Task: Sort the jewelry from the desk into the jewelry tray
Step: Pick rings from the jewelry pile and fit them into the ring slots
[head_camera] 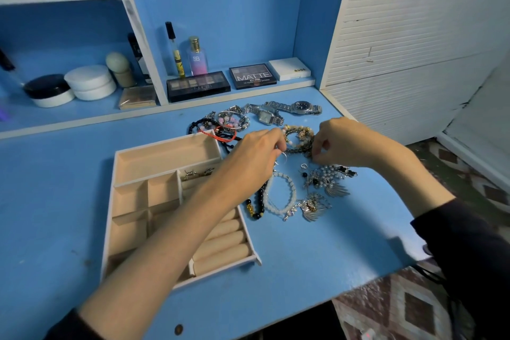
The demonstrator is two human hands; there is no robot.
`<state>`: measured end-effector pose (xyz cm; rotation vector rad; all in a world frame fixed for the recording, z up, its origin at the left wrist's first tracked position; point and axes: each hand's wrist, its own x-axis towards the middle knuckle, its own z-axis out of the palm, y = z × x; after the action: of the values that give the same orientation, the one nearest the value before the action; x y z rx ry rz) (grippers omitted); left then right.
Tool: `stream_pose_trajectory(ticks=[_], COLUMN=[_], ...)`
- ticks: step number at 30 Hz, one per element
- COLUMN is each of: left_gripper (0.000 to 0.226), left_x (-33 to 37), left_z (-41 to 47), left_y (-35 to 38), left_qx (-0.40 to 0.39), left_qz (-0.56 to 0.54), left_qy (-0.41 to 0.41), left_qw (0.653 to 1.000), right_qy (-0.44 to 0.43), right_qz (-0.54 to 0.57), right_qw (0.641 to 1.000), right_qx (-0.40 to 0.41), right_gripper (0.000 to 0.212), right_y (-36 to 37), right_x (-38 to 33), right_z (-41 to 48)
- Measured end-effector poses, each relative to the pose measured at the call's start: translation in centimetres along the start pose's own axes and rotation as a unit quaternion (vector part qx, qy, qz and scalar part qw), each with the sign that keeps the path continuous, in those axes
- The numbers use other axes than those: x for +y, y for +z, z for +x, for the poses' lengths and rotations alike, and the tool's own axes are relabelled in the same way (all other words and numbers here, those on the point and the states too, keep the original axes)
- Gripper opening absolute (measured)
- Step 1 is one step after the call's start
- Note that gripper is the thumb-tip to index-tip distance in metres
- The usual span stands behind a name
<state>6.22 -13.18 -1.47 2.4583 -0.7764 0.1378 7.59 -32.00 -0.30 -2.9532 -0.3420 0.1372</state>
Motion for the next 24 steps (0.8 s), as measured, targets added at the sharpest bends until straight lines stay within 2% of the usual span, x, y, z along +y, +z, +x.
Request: stream_pose_trajectory(ticks=[7, 11, 13, 20, 24], left_gripper=[0.013, 0.015, 0.018, 0.026, 0.024], left_x=[0.2, 0.2, 0.0, -1.0, -1.9], left_z=[-0.2, -0.4, -0.5, -2.1, -4.2], left_y=[-0.1, -0.5, -0.9, -2.8, -4.1], left_qx=[-0.013, -0.010, 0.004, 0.058, 0.104], left_qz=[0.001, -0.012, -0.012, -0.028, -0.042], left_qy=[-0.013, -0.026, -0.025, -0.043, -0.078], left_qw=[1.000, 1.000, 1.000, 0.997, 0.991], right_qy=[-0.006, -0.009, -0.018, -0.036, -0.052], right_qz=[0.009, 0.022, 0.065, 0.291, 0.377], right_qw=[1.000, 1.000, 0.997, 0.937, 0.900], right_qx=[-0.021, 0.009, 0.043, 0.191, 0.215], right_gripper=[0.005, 0.005, 0.003, 0.009, 0.015], right_y=[0.3, 0.7, 0.9, 1.7, 2.8], right_x=[0.2, 0.2, 0.1, -2.0, -4.0], right_z=[-0.1, -0.5, -0.9, -2.3, -2.8])
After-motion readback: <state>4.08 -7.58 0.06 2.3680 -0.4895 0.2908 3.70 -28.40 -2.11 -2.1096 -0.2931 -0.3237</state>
